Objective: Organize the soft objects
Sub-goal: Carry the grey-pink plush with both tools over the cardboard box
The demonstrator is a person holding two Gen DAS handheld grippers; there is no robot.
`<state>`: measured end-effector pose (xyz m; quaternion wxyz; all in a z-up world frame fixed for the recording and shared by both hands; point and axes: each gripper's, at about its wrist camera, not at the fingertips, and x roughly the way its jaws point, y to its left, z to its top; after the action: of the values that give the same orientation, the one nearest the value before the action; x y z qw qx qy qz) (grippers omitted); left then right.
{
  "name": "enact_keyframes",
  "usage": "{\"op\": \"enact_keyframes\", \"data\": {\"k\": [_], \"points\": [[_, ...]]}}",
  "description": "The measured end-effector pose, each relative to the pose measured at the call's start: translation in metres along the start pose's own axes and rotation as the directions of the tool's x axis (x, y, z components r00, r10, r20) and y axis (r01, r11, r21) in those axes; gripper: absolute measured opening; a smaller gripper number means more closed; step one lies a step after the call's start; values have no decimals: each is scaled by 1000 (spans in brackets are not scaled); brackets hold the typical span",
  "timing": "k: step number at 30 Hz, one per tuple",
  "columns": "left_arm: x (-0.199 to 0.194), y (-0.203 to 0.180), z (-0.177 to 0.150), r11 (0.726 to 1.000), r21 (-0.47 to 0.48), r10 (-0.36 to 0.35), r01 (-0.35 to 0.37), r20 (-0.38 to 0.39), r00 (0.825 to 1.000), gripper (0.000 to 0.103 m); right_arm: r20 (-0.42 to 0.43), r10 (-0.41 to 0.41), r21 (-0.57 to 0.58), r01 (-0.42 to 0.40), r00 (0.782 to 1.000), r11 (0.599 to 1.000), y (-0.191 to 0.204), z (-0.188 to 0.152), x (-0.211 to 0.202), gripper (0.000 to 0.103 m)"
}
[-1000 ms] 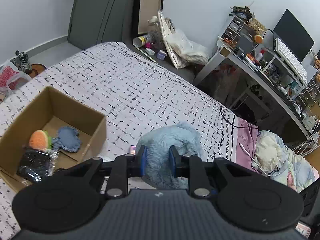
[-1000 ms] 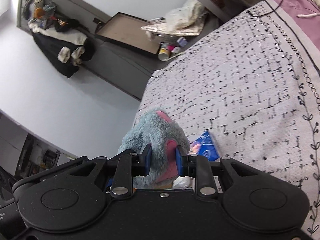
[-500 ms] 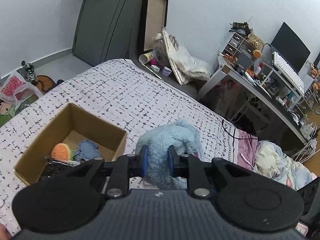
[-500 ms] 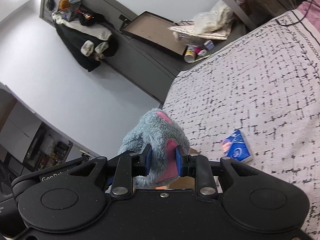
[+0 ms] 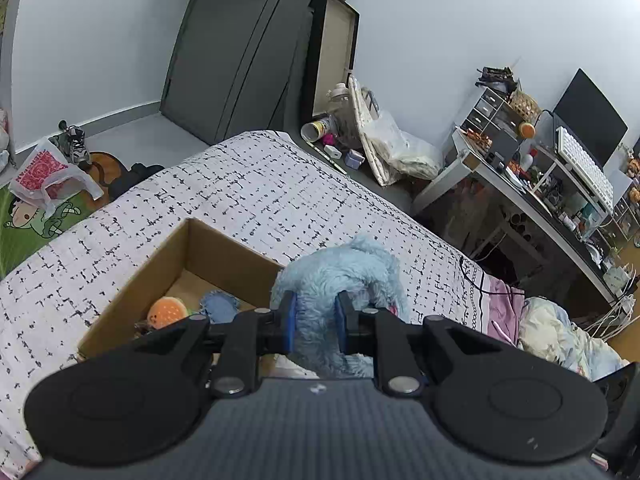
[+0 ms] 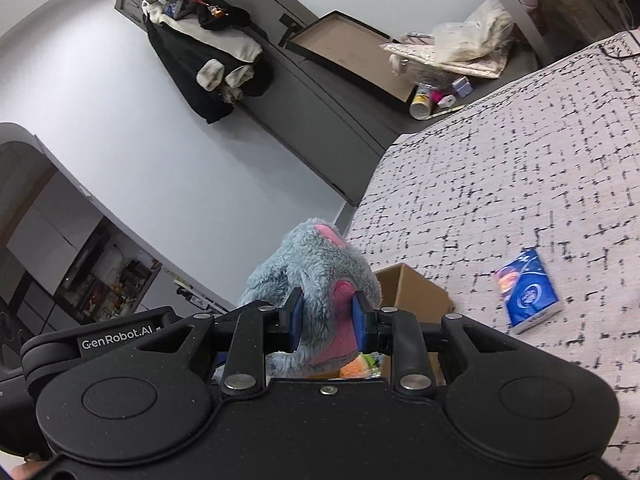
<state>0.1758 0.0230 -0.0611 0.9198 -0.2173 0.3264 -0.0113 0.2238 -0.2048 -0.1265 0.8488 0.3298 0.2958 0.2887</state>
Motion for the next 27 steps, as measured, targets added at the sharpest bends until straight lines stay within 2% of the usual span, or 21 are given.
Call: {"op": "enact_keyframes", "data": {"k": [16, 27], "points": [[20, 55, 14, 995, -92, -41, 42, 22, 999, 16, -29, -4, -56, 2, 1000, 998, 13, -11, 45, 29], [66, 78, 13, 998, -67, 16, -17, -23, 1000, 16, -62, -101, -74, 96, 993, 993, 4, -22, 61, 31]]}}
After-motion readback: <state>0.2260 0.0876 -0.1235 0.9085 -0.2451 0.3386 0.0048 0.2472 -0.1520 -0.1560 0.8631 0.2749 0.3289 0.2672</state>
